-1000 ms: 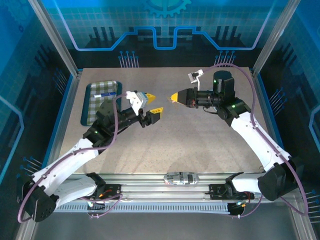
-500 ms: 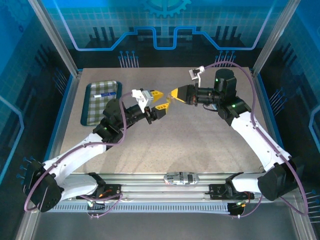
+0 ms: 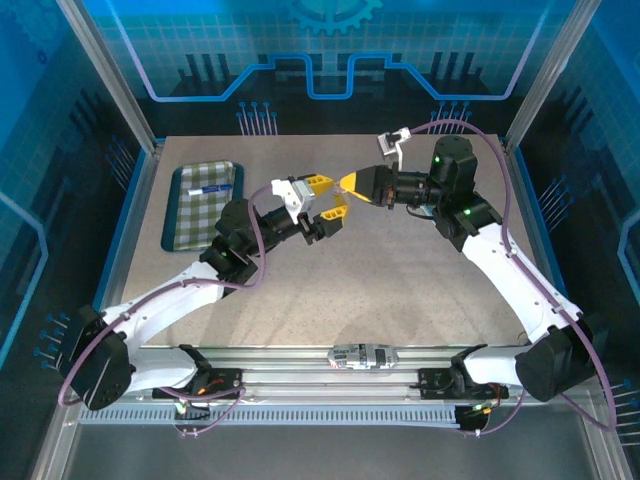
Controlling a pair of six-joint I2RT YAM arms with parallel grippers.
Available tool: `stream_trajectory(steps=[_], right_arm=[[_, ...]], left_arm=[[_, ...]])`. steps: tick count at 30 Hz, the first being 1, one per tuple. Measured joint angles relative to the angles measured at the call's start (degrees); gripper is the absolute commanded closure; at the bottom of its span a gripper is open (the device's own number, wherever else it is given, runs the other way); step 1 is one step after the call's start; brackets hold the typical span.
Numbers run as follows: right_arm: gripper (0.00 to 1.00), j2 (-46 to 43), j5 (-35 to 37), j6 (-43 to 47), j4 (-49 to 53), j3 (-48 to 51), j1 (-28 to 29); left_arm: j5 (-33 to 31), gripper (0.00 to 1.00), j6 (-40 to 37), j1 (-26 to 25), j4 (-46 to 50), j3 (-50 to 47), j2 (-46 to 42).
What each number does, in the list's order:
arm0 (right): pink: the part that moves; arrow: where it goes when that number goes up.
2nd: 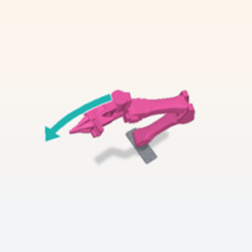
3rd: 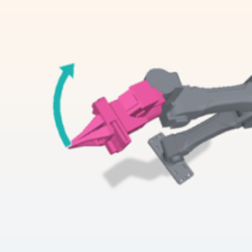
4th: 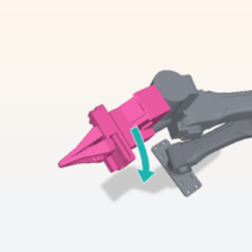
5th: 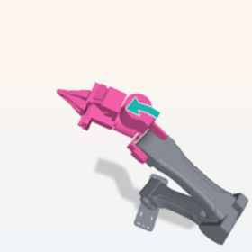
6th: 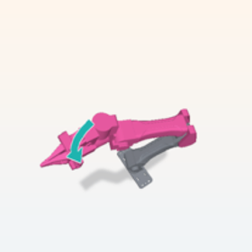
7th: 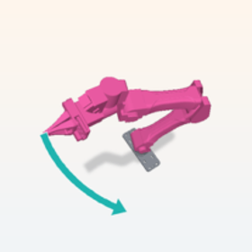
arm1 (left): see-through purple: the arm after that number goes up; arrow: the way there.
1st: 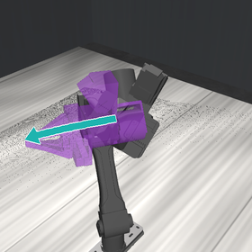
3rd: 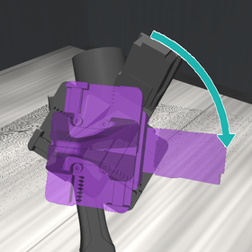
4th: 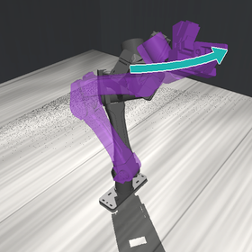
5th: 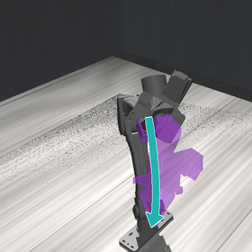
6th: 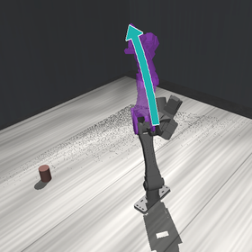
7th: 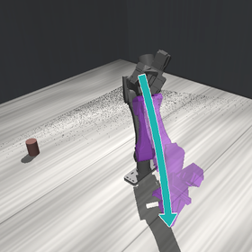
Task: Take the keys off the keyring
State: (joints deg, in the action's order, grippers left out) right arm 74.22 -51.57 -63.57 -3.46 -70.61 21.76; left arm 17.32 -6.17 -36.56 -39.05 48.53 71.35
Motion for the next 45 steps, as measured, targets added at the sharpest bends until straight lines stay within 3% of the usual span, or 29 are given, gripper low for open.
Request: stream_trajectory(steps=[11, 18, 28, 29, 32, 34, 39, 45], right_arm=[[1.0, 0.0, -2.34, -2.43, -2.99, 0.17, 0.0], [1.0, 0.0, -3.69, -3.34, -4.28, 0.55, 0.0], [1.0, -0.11, -4.63, -4.2, -5.16, 1.62, 0.0], [1.0, -0.17, -4.63, -4.26, -5.22, 1.68, 0.0], [1.0, -0.48, -4.7, -5.07, -6.51, 2.19, 0.0], [1.0, -0.48, -4.81, -5.77, -7.65, 2.34, 0.0], [1.0, -0.48, -4.9, -7.08, -9.03, 2.38, 0.0], [1.0, -0.48, -5.14, -8.46, -10.12, 2.38, 0.0]], left_arm=[[3.67, 0.55, 0.2, 0.63, -2.75, 0.28, 0.79], [5.14, 0.55, 0.2, 0.87, -3.54, 0.92, 0.83], [6.71, 0.8, 0.17, 1.11, -3.74, 1.22, 0.92], [6.8, 0.78, 0.11, 1.16, -3.76, 1.33, 0.92], [6.75, 0.6, -0.09, 1.16, -3.72, 1.49, 0.92], [6.73, 0.53, 0.11, 1.2, -3.72, 1.55, 0.94], [6.78, 0.53, 0.28, 1.2, -5.16, 1.55, 1.75], [7.21, 0.67, 0.35, 1.2, -6.78, 1.6, 3.34]])
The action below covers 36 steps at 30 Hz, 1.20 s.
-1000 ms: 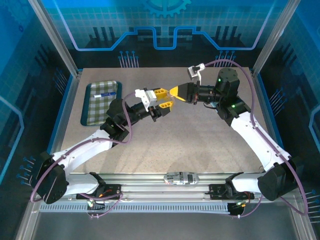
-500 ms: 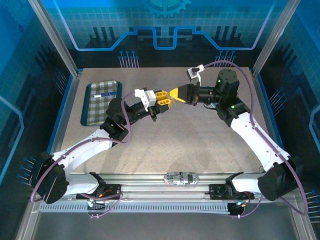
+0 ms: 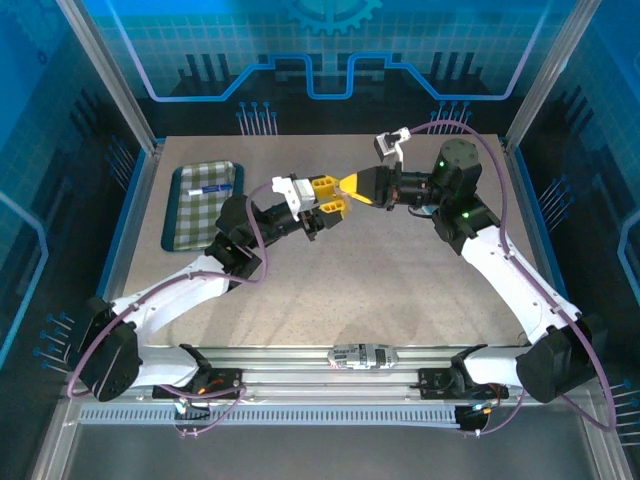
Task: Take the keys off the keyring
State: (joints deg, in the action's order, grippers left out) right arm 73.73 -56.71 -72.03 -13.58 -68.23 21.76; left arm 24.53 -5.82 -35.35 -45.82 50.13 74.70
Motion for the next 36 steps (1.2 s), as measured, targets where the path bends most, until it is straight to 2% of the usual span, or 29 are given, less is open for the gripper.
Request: stream_trajectory(steps=[4, 9, 11, 14, 24, 36], right_arm=[[1.0, 0.0, -0.46, -0.46, -1.29, 0.0, 0.0], [1.0, 0.0, -0.83, -0.66, -2.12, 0.07, 0.0], [1.0, 0.0, -0.79, -0.68, -2.64, 0.33, 0.0], [1.0, 0.0, -0.81, -1.09, -3.5, 0.61, -0.02], [1.0, 0.0, -0.81, -0.96, -4.0, 1.03, -0.24], [1.0, -0.76, -0.22, 7.82, 5.2, 0.42, -0.87]], left_arm=[[0.24, 0.71, 0.0, 0.0, -0.39, 0.28, 0.22], [0.39, 0.68, -0.11, 0.0, -0.94, 0.63, 0.24], [0.48, 0.75, -0.26, 0.04, -0.98, 0.63, 0.24], [0.87, 0.76, -0.13, 0.04, -0.94, 0.74, 0.26], [2.43, 1.0, -0.04, 0.39, -0.87, 0.74, 0.24], [4.94, 1.0, 2.78, 1.51, 3.54, 0.7, -1.31]])
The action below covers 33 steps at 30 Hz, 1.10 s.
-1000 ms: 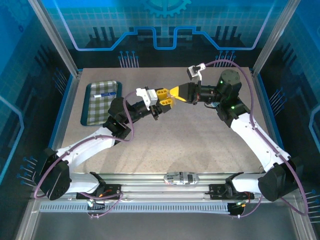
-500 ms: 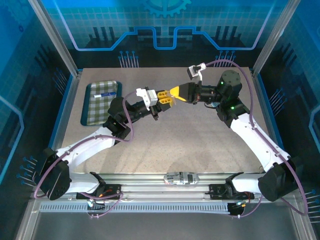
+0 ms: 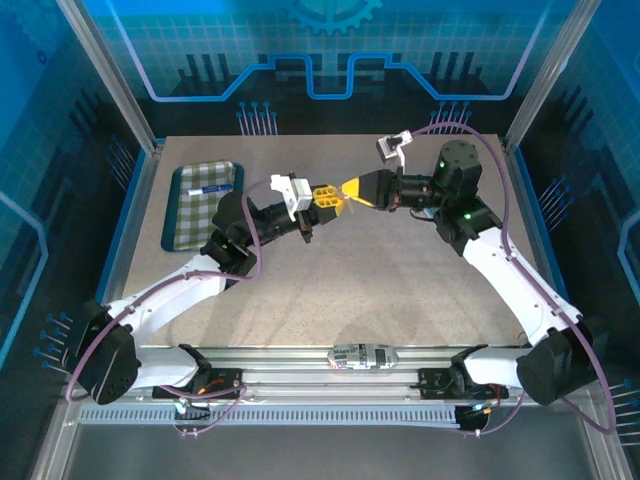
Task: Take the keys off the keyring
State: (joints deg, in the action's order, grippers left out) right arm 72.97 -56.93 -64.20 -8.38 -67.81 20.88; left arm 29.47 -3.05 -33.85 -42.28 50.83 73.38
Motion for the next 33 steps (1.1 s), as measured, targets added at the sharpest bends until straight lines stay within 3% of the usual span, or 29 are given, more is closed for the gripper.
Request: stream_trajectory(steps=[8, 15, 28, 33], right_arm=[[1.0, -2.43, 4.39, 15.63, 14.99, -3.8, 0.22], [1.0, -6.4, 14.4, 32.94, 25.55, -5.25, 2.84], [1.0, -14.99, 38.07, 51.04, 26.36, -1.33, 13.18], [0.96, -15.45, 41.7, 53.57, 26.34, -1.18, 14.84]], left_arm=[[0.17, 1.0, 1.73, 0.0, 3.26, 0.09, -0.74], [0.87, 1.0, 5.22, 0.0, 5.75, 0.92, -1.14], [2.16, 1.0, 11.91, 0.09, 9.18, 3.1, -1.2], [2.29, 1.0, 13.6, 0.2, 9.11, 3.1, -1.18]])
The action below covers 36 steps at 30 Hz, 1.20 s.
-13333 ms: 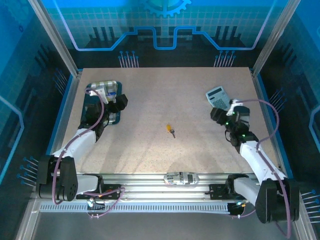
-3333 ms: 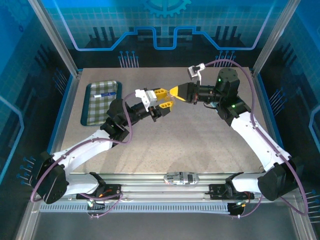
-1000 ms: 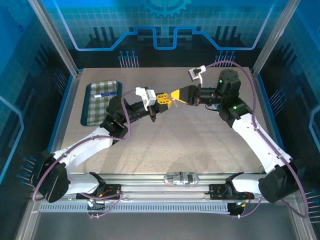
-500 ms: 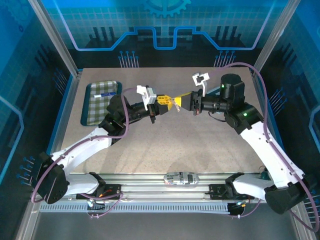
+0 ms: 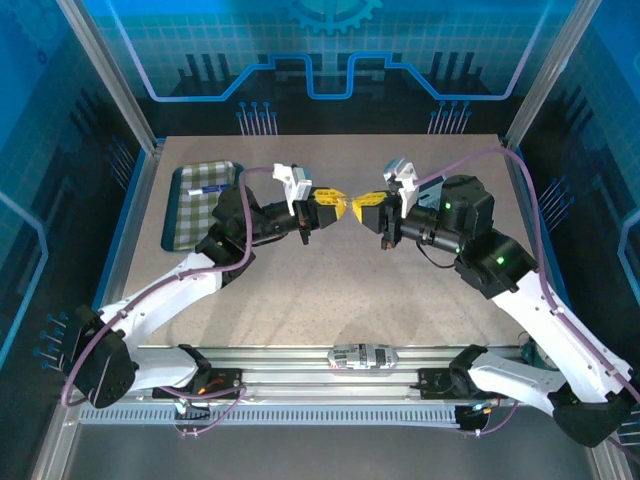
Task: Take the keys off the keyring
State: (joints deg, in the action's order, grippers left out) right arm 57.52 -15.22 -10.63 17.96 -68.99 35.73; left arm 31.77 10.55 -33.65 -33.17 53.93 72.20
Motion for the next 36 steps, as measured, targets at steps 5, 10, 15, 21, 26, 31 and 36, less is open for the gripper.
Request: stream_trajectory(steps=[5, 10, 15, 21, 26, 31, 36], right_arm=[[0.8, 0.22, -0.22, -0.55, -0.66, 0.11, 0.0], [0.74, 0.24, -0.37, -2.12, -0.98, 1.75, 0.02], [0.67, 0.24, -0.33, -3.41, -2.21, 2.58, 0.59], [0.5, 0.24, 0.04, -6.03, -3.98, 2.78, 0.17], [0.43, 0.26, -6.45, -13.42, -10.1, 5.64, -6.32], [0.36, 2.64, -16.46, -22.71, -20.31, 9.49, -9.57], [0.37, 5.51, -22.51, -28.46, -28.02, 10.21, -9.53]], left_arm=[[-0.31, 1.0, 1.18, 0.42, -0.61, 0.0, 0.0], [-1.97, 1.0, 2.08, 1.95, -2.75, 0.02, -0.11], [-1.97, 1.0, 2.93, 1.95, -3.21, 0.02, -0.13], [-1.86, 1.0, 3.02, 1.95, -3.32, 0.02, -0.15], [-1.07, 1.0, 3.02, 1.92, -3.34, 0.02, -0.28], [0.13, 1.0, 3.08, 1.95, -3.37, 0.02, -0.33], [0.74, 1.0, 3.1, 1.9, -3.37, 0.02, -0.33]])
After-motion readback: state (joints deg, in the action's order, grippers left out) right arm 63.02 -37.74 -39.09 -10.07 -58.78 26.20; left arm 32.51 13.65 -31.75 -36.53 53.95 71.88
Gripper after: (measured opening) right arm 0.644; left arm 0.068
